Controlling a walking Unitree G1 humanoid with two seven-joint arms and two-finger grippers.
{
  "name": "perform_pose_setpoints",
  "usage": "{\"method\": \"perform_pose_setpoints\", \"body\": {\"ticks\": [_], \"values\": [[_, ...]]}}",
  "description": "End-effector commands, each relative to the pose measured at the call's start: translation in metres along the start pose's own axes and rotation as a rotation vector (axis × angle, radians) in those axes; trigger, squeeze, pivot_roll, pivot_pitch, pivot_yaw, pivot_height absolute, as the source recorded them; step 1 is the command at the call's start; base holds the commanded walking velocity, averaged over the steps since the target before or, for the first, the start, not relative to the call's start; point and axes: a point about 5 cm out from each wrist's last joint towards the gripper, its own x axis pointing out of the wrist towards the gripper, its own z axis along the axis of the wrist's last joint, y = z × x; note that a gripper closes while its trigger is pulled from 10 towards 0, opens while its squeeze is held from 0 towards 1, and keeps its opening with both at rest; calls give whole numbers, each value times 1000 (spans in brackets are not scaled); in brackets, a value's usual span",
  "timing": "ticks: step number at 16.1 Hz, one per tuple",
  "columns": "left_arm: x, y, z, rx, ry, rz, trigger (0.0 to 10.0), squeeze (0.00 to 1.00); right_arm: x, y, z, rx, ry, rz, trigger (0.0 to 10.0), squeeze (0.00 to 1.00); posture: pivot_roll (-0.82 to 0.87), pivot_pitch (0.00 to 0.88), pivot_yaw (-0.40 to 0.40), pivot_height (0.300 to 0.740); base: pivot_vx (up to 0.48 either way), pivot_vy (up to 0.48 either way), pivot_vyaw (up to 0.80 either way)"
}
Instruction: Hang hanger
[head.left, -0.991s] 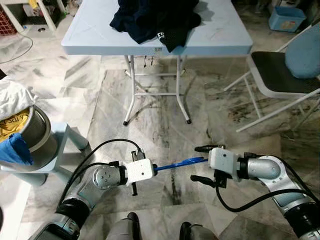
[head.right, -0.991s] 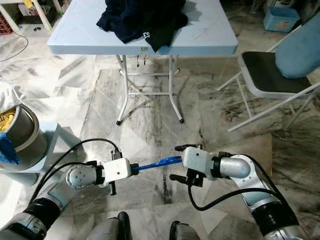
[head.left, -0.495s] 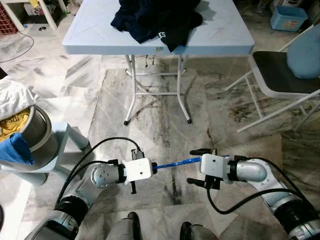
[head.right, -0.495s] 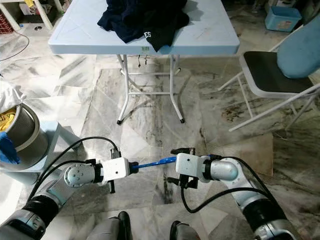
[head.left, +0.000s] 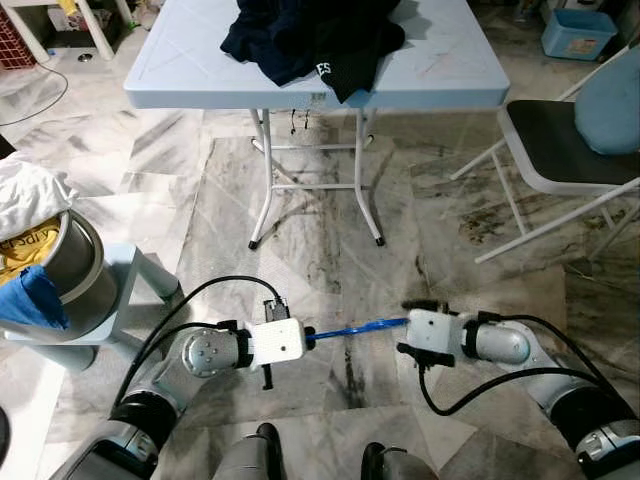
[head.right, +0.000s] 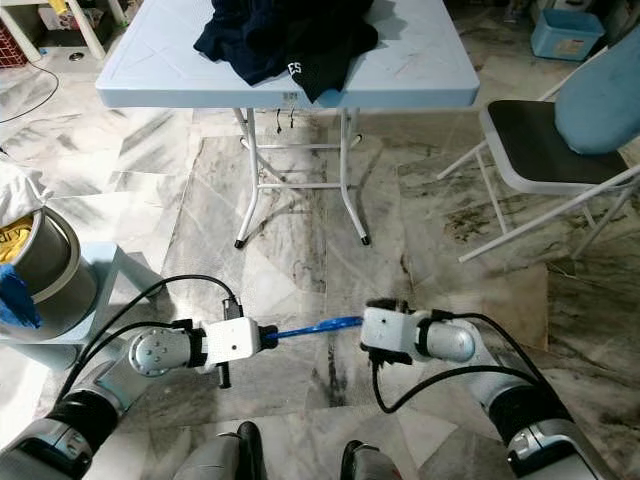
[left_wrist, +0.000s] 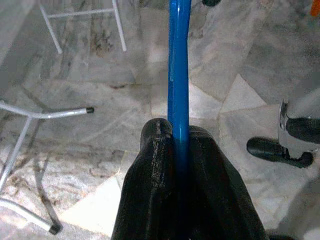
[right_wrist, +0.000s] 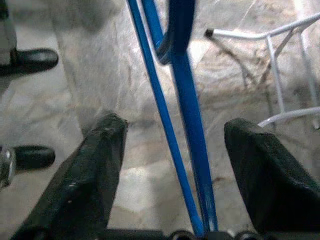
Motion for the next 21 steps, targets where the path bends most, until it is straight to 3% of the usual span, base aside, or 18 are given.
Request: {"method": "perform_pose_setpoints", "body": {"ticks": [1, 9, 21], "values": [[1, -1, 0, 12, 1, -10, 10000, 0, 1, 4, -3, -17, 15, 28, 0, 0, -17, 223, 24, 740, 0, 0, 0], [1, -4, -2, 12, 9, -12, 10000, 0, 6, -3, -1, -24, 6, -1, 0, 0, -10, 217, 19, 740, 0, 0, 0], [4, -9, -6, 21, 31, -22, 10000, 0, -1, 2, -2, -26, -42, 146, 0, 0, -22, 212, 9, 740, 0, 0, 0]]}}
